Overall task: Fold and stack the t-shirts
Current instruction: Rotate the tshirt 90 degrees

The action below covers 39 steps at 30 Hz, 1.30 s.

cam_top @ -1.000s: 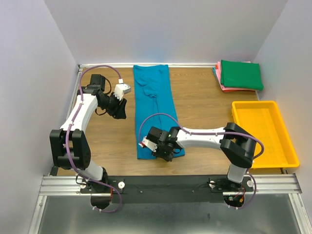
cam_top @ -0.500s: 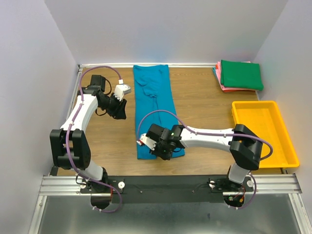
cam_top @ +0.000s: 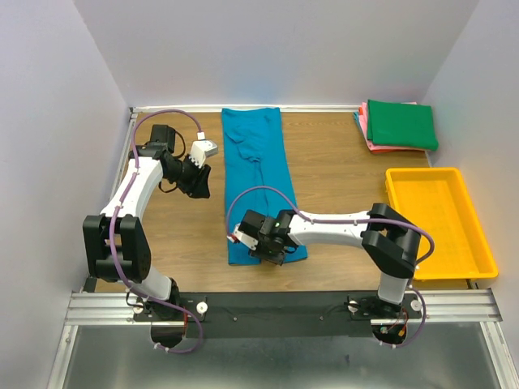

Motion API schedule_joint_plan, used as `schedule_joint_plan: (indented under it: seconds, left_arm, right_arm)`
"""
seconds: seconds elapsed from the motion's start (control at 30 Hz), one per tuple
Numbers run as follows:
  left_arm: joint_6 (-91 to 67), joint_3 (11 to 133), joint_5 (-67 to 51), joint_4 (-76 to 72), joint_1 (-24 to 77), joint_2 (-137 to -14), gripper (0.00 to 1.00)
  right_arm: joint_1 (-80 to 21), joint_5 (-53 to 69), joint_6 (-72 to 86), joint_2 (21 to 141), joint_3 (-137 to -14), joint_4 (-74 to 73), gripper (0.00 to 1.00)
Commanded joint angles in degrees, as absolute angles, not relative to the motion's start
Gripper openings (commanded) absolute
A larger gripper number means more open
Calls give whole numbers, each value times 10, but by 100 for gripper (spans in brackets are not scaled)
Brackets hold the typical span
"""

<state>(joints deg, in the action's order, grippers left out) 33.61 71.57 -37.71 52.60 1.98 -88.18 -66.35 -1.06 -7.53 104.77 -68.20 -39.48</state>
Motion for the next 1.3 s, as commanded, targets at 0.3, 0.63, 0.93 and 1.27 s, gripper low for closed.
schedule_joint_plan:
  seconds: [0.3, 0.63, 0.93, 1.27]
  left_arm:
    - [342, 701, -383, 518, 18, -862, 48]
    - [343, 700, -386, 516, 18, -866, 48]
    - [341, 703, -388, 519, 18, -867, 48]
    - [342, 702, -388, 518, 18, -870, 48]
  right_arm:
    - [-672, -22, -68, 1081, -686, -394, 17]
    - [-672, -23, -69, 1048, -690, -416, 21]
    - [-672, -15, -70, 1041, -688, -425, 27]
    - [-672, -3, -76, 1031, -694, -438, 27]
